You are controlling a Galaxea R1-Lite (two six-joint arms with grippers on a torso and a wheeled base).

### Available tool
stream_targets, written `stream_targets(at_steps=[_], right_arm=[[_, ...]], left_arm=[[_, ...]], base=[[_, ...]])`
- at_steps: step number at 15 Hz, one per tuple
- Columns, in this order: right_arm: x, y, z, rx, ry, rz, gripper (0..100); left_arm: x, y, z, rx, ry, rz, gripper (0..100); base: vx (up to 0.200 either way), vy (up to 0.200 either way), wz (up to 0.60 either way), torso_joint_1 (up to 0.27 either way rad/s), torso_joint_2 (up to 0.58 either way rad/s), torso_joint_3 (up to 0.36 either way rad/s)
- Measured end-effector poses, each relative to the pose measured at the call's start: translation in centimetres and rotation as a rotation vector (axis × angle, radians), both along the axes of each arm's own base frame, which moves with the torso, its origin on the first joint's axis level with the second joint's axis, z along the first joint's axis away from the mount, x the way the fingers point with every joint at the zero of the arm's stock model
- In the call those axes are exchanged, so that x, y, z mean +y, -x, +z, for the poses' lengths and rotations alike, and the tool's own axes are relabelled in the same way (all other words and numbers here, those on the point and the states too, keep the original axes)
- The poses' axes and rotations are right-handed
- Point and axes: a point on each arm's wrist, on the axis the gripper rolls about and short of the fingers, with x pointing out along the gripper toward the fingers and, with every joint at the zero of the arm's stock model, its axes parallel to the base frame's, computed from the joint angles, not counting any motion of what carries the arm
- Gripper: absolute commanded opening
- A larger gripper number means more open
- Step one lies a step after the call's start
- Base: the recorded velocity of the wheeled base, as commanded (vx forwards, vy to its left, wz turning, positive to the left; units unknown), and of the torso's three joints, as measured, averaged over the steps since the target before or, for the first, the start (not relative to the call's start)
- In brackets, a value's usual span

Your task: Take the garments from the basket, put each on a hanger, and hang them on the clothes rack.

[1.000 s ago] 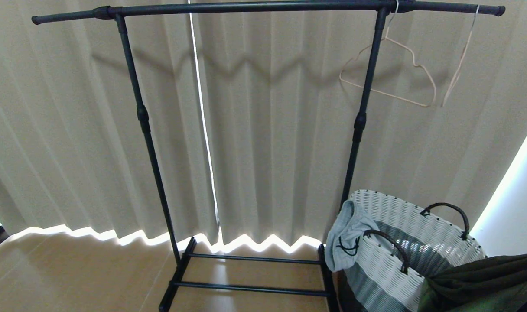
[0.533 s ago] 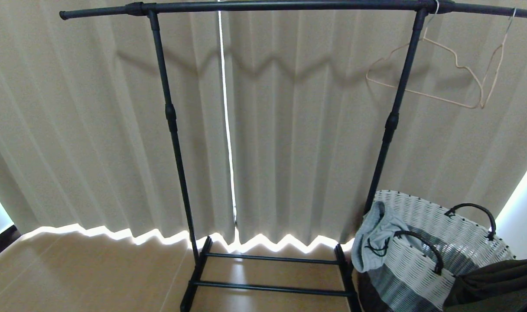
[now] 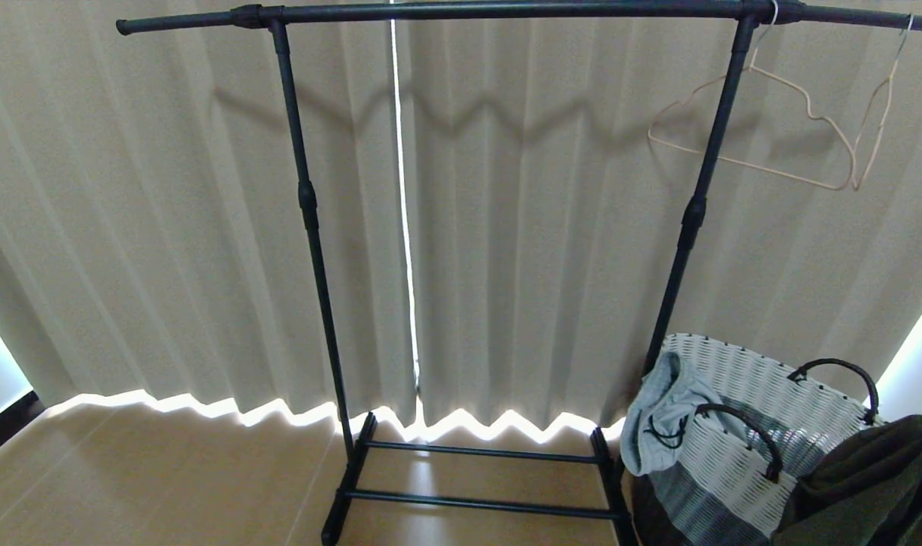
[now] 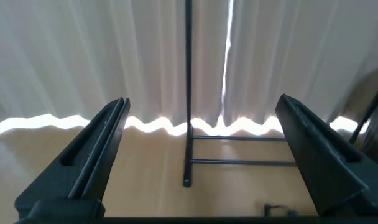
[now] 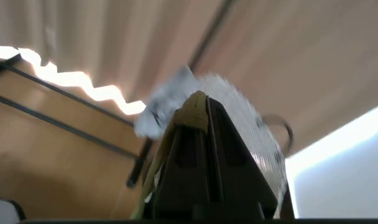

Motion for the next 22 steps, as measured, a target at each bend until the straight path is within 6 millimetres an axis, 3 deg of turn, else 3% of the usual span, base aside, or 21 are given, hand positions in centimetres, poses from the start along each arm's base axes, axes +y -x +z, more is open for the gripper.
stream_targets(at_steps=[4,8,10,14,16,18,22], right_arm=[[1.6,-2.3,4.1,-0.060,-0.017,0.114,0],[3.8,-5.7,7.3,-0.077,-0.066,0.222,0],[4.7,-7.0,7.9,-0.045,-0.160,0.271,0],[5.7,-8.2,9.1,-0.026,-0.268,0.321,0],[6.4,-8.4,10.2,-0.050,-0.281,0.361,0],[6.9,-8.7,10.5,-0.047,-0.296,0.382,0],[7.7,-8.6,10.5,-0.020,-0.349,0.419,0]], left_arm=[[-0.5,0.4,1.4,-0.053,-0.047,-0.209,100],[-0.6,0.1,6.9,-0.093,-0.056,-0.285,100],[-0.6,-1.7,10.3,-0.101,-0.055,-0.313,100],[-1.7,-9.0,14.6,-0.060,-0.032,-0.434,100],[-4.2,-12.7,15.3,-0.017,-0.017,-0.532,100],[-7.9,-15.3,15.4,0.027,0.010,-0.632,100],[-17.2,-17.6,13.7,0.126,0.069,-0.799,100]], base=[[0.000,0.000,0.00,0.000,0.00,0.000],[0.000,0.000,0.00,0.000,0.00,0.000],[0.000,0.000,0.00,0.000,0.00,0.000],[0.000,0.000,0.00,0.000,0.00,0.000],[0.000,0.000,0.00,0.000,0.00,0.000],[0.000,0.000,0.00,0.000,0.00,0.000],[0.000,0.000,0.00,0.000,0.00,0.000]])
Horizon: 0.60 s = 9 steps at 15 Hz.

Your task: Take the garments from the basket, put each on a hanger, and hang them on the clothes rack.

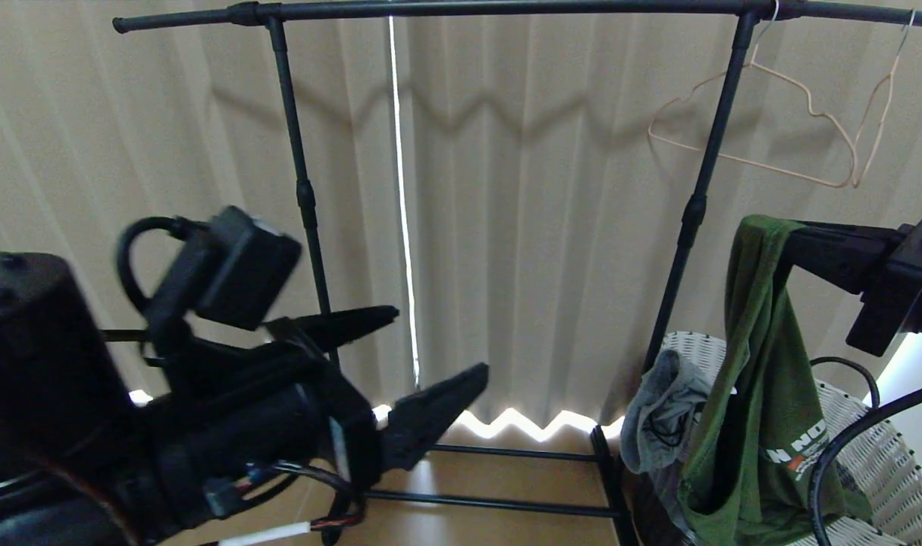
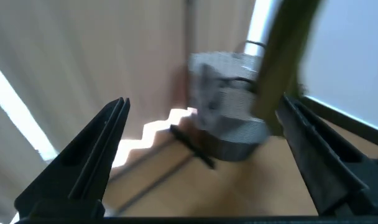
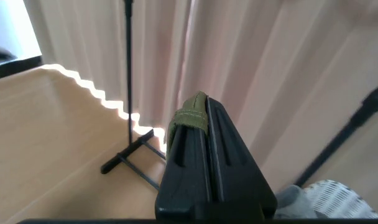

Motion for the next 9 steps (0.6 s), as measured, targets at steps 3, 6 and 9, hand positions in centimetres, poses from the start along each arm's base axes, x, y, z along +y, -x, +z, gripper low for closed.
stream_targets(at_steps=[3,6,9], right_arm=[[0.2,0.0,0.0,0.002,-0.002,0.022,0],[0.2,0.1,0.0,0.003,-0.005,0.039,0],[0.3,0.1,0.0,0.002,-0.005,0.045,0]], left_arm=[[-5.6,-0.6,-2.0,0.042,-0.013,-0.090,100],[-10.1,-1.5,-3.9,0.080,-0.003,-0.140,100],[-13.5,-2.2,-5.5,0.091,0.020,-0.169,100]], base=[[0.000,0.000,0.00,0.000,0.00,0.000],[0.000,0.000,0.00,0.000,0.00,0.000],[0.000,0.000,0.00,0.000,0.00,0.000]])
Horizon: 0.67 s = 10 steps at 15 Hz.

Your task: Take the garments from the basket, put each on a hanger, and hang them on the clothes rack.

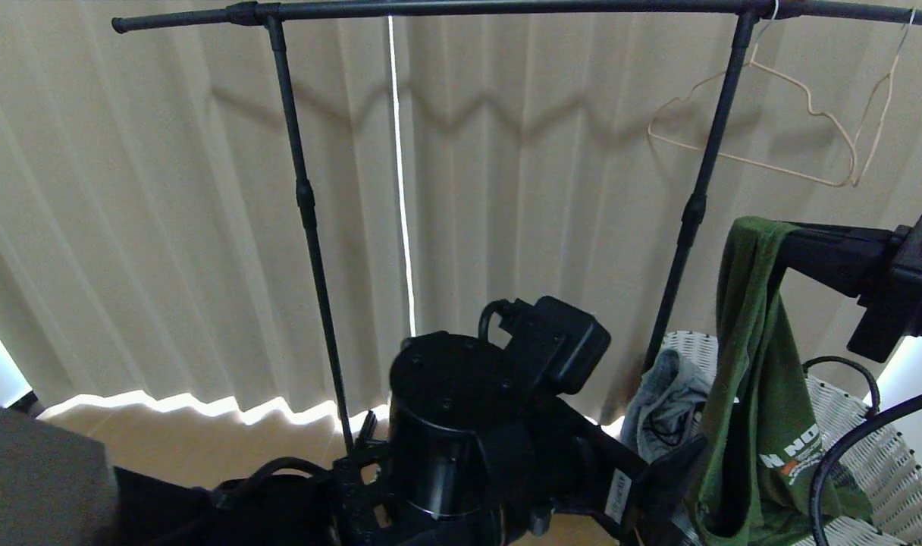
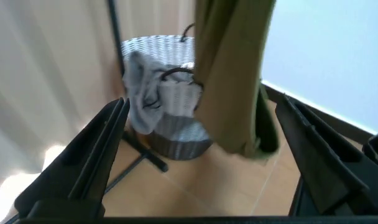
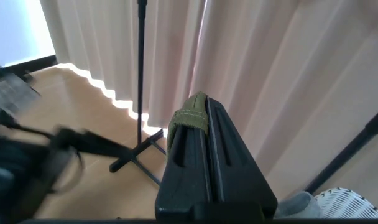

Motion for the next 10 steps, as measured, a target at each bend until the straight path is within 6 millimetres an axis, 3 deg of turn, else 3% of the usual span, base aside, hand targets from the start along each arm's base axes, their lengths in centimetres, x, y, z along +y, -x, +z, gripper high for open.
stream_targets(at_steps=[6,10], right_arm=[[0.6,-0.1,0.4,-0.008,-0.006,0.044,0],[0.7,-0.3,0.9,-0.015,-0.010,0.046,0]], left_arm=[[-2.4,-0.5,-2.0,0.040,-0.012,-0.015,100],[-2.9,-1.9,-4.0,0.076,-0.044,0.018,100]], base=[[0.000,0.000,0.00,0.000,0.00,0.000],[0.000,0.000,0.00,0.000,0.00,0.000]])
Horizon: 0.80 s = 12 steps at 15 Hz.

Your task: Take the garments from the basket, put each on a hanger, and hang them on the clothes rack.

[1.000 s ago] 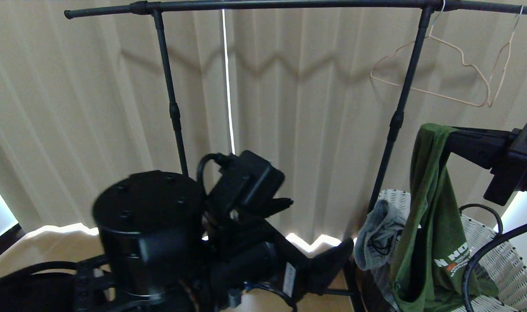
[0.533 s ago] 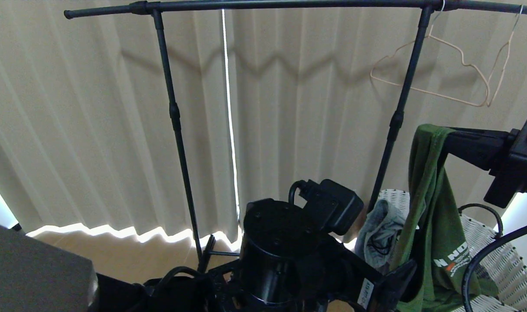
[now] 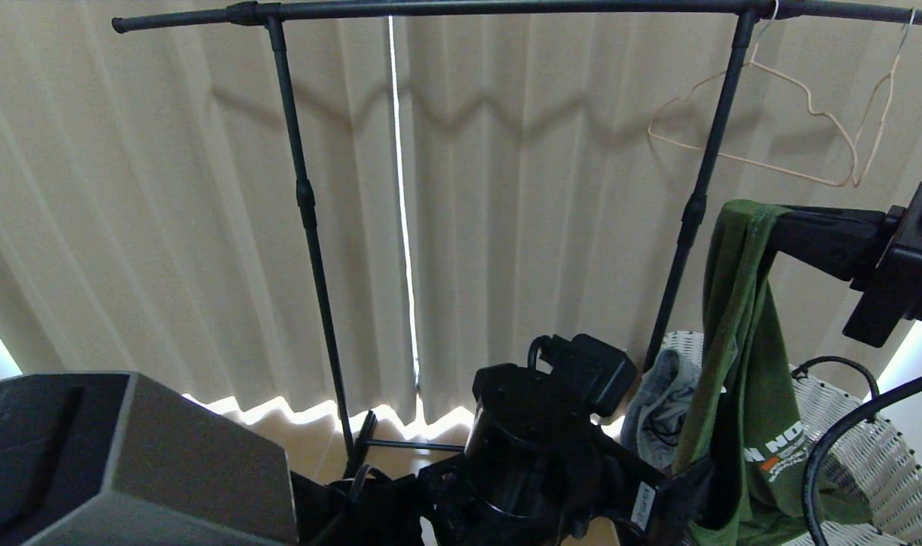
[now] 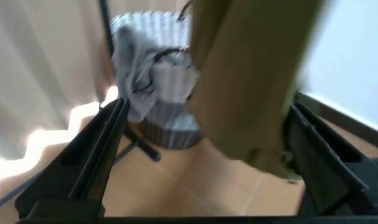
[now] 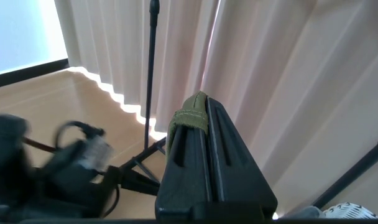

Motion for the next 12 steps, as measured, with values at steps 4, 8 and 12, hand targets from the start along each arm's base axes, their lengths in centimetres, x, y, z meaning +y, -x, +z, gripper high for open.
stream_targets(at_steps=[4,8,12], right_arm=[[0.1,0.0,0.3,-0.010,-0.006,0.008,0],[0.2,0.1,0.3,-0.011,-0.006,0.009,0],[0.2,0.0,0.1,-0.003,-0.001,0.004,0]], left_arm=[[0.5,-1.6,-1.7,0.019,-0.043,0.067,100],[1.0,-1.9,-2.4,0.027,-0.068,0.083,0],[3.4,-0.7,-1.8,-0.034,-0.103,0.148,0]], base=[[0.000,0.000,0.00,0.000,0.00,0.000],[0.000,0.000,0.00,0.000,0.00,0.000],[0.000,0.000,0.00,0.000,0.00,0.000]])
